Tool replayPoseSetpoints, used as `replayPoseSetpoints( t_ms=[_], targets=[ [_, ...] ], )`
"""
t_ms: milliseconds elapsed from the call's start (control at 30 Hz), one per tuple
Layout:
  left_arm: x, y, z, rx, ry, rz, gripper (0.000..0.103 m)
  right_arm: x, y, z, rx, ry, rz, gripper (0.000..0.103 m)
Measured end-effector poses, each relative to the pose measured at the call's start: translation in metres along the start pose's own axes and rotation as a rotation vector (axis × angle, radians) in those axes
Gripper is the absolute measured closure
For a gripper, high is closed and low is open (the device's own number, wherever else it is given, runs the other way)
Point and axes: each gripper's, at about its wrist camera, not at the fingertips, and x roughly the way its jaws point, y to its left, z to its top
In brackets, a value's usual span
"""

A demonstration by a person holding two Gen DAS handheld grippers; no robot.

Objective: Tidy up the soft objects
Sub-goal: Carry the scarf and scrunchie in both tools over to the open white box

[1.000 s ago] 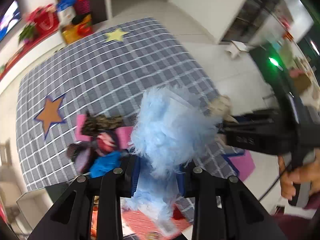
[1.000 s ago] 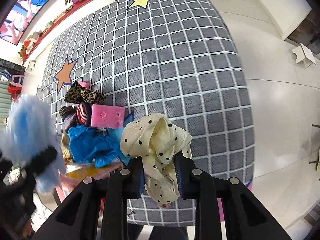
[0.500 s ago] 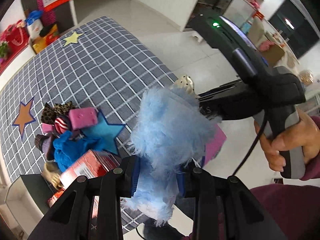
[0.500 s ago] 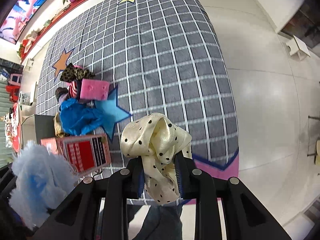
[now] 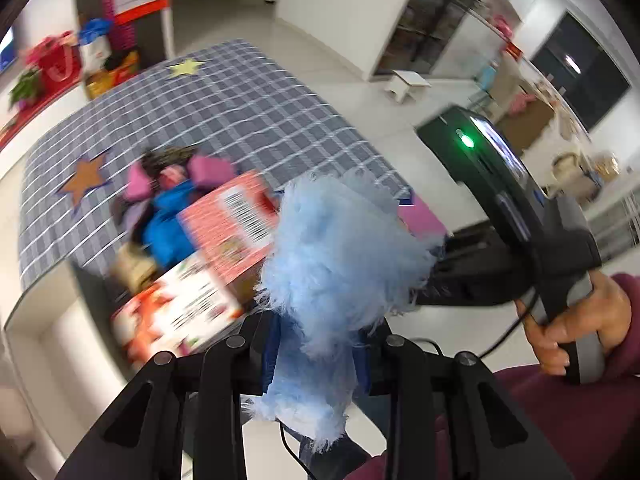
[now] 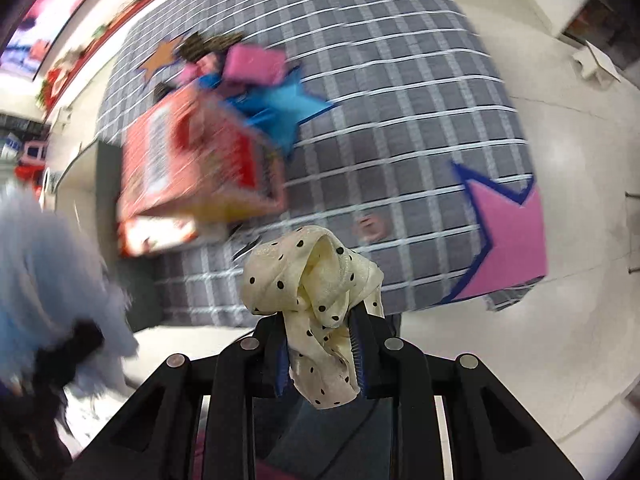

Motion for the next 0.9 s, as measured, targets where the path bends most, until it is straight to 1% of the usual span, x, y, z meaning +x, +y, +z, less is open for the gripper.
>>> replayPoseSetpoints(
  t_ms=[200, 400, 500, 633, 800, 900],
  targets=[
    [-0.028, 0.054, -0.038, -0.137, -0.024, 0.085, 0.069, 0.003, 0.057, -0.016, -0.114, -0.009, 0.025, 0.077],
    [-0.054, 0.097, -0.070, -0.272, -0.063, 0.158, 0.069, -0.005, 0.100, -0.012, -0.207, -0.047, 0.032, 0.077],
    [-0.062, 0.111, -0.081, -0.329, -0.086, 0.183, 0.069, -0.009, 0.123, -0.008, -0.269, -0.058, 0.030, 0.077],
    [-0.072, 0.133, -0.105, -0.414, -0.115, 0.212, 0.069, -0.011, 0.157, -0.004, -0.352, -0.054, 0.024, 0.077],
    [-0.073, 0.152, -0.126, -0.508, -0.118, 0.249, 0.069, -0.009, 0.194, -0.004, -0.446, -0.051, 0.023, 0.077],
    [-0.074, 0.164, -0.139, -0.555, -0.121, 0.257, 0.069, -0.006, 0.212, -0.005, -0.484, -0.043, 0.030, 0.077]
  ],
)
